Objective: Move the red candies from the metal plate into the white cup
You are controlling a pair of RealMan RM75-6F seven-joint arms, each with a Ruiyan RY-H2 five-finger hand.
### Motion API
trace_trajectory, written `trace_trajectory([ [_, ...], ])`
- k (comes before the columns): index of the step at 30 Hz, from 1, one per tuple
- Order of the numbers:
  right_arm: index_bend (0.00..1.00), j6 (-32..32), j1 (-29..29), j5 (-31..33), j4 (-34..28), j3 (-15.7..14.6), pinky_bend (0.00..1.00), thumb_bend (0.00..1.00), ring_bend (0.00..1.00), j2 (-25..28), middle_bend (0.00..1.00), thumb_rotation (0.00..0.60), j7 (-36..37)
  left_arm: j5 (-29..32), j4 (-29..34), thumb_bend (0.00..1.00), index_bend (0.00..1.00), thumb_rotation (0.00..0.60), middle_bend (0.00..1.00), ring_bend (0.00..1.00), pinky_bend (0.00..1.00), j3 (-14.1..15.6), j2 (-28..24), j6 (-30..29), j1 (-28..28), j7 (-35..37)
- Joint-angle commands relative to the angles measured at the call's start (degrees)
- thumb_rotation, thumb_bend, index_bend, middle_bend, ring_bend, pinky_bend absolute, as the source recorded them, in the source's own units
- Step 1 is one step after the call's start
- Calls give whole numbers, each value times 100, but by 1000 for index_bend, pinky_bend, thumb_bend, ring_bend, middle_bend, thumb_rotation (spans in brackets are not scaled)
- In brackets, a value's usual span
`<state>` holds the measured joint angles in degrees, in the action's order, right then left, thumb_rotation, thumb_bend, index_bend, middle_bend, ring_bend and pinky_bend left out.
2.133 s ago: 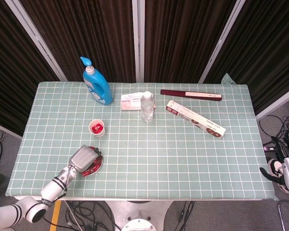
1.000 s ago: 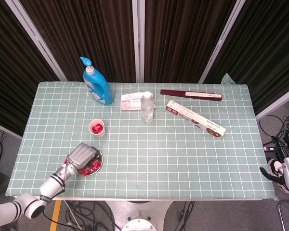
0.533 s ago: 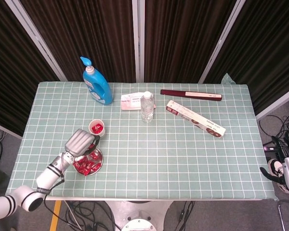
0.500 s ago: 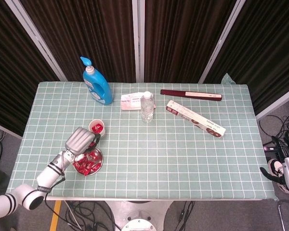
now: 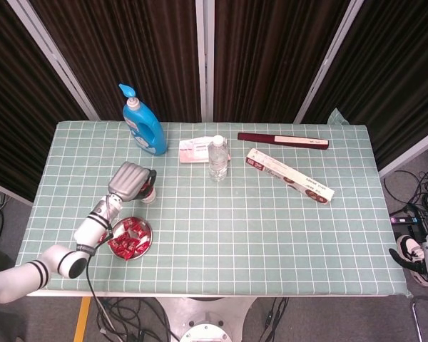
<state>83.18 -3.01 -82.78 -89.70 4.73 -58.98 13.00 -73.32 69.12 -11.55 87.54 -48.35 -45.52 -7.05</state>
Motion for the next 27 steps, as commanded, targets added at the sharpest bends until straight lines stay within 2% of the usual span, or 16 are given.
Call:
trace_trajectory([
  [1,53,-26,-13,10,4,5,305,113,5,-2,136,600,-2,37,-101,544,633,600,642,904,1000,31,74,25,-33,-22],
  [8,53,-53,-27,16,11,12,307,114,5,-12,136,600,-5,100,-221,487,523,600,551,892,1000,97,116,18,-42,-94],
  [14,52,-51,-33,-3,-6,14,308,114,5,-7,139,600,-13,15,-93,456,482,600,501,873,1000,153,57,-186,37,-53],
  [19,51,-17,-21,-24,-12,15,309,115,5,3,140,600,7,-271,265,421,467,600,504,870,1000,205,-144,-869,330,118],
  [22,52,-9,-26,-49,-19,14,309,115,5,7,141,600,7,-501,631,396,472,600,518,870,1000,359,-423,-1294,602,140],
  [27,48,7,-44,-110,-28,10,309,115,5,-7,141,600,5,-876,1068,343,504,600,551,870,1000,776,-784,-1875,1102,42],
])
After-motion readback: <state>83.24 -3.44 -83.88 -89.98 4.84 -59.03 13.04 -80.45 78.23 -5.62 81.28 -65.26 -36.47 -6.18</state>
